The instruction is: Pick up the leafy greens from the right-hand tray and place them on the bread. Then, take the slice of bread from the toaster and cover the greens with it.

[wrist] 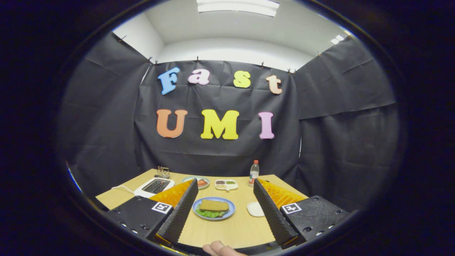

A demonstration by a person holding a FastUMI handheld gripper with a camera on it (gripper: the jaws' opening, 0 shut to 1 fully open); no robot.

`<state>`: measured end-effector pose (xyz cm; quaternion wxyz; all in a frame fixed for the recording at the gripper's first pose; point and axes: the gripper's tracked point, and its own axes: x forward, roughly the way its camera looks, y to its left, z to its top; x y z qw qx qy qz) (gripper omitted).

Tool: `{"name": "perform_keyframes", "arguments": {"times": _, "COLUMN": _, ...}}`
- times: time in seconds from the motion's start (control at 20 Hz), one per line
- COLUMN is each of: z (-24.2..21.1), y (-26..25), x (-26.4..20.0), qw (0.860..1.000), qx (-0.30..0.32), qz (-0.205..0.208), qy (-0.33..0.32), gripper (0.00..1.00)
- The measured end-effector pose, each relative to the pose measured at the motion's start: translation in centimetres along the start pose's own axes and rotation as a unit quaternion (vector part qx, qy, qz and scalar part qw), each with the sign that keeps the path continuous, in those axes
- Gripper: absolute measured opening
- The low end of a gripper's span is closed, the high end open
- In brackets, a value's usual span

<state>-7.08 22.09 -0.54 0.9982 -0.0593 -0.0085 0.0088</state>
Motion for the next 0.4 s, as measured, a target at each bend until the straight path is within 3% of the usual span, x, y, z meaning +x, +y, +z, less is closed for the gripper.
{"name": "perform_keyframes", "arguments": {"times": 0.4, "z": 0.2, "y": -2.2, "x": -0.3, "qw": 1.000, "qx": 0.005, "qz": -0.017, "qy": -0.005, "gripper": 0.95}}
